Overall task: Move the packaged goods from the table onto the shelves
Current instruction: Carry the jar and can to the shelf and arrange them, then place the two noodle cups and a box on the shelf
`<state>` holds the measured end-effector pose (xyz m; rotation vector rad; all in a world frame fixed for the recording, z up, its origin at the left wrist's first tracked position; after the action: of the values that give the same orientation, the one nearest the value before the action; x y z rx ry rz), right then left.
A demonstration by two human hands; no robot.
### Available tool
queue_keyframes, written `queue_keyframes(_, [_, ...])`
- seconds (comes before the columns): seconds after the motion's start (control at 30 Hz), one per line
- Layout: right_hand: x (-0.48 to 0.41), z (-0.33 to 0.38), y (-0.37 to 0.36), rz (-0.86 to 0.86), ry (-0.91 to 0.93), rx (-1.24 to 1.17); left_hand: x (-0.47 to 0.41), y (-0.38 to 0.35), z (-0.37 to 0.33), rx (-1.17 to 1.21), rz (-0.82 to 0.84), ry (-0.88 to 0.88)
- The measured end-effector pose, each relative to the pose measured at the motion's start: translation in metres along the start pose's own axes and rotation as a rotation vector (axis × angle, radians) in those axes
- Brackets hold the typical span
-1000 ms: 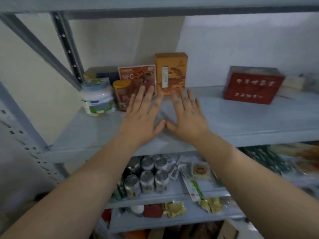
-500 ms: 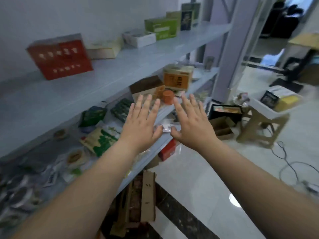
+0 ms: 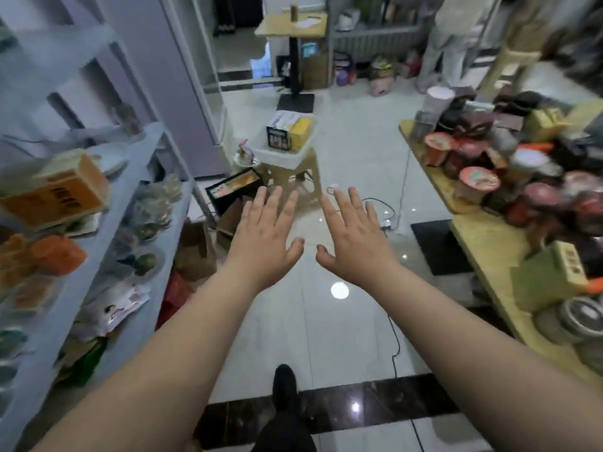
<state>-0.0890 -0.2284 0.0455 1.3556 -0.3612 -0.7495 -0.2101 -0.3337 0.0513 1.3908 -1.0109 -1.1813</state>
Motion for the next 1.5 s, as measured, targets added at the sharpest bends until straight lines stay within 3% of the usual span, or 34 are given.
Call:
queue_keyframes(0.23, [-0.028, -0.111, 0.015, 0.0, -0.363, 0.166, -0.13, -0.032, -0.039, 0.119, 0.003, -0.324])
queue_keyframes(0.43, [-0.027, -0.158, 0.029, 0.008, -0.642, 0.204, -0.207, -0.047, -0.068, 0.149, 0.039, -0.573])
queue_keyframes(0.77, [0.009, -0.236, 0.021, 0.003, -0.979, 0.194, -0.271, -0.087, -0.162, 0.156, 0.139, -0.873])
queue_keyframes(1.03, [-0.028, -0.323, -0.003, 0.045, -1.009, 0.105, -0.344, -0.127, -0.197, 0.13, 0.202, -0.865])
queue_keyframes(1.5, [-0.177, -0.476, -0.044, 0.256, -0.815, 0.037, -0.517, -0.177, -0.194, 0.184, 0.25, -0.535])
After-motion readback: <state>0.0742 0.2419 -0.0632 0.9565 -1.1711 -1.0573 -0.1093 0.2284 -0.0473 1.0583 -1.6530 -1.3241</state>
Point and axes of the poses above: each hand's wrist, its own x-axis away from the middle knuckle, its own y-axis out of the back of the hand, z = x × y, the point moved 6 cm from there along -x, towards the middle knuckle, and after that the axes turned 14 degrees about -y, right-handed, at the moved point
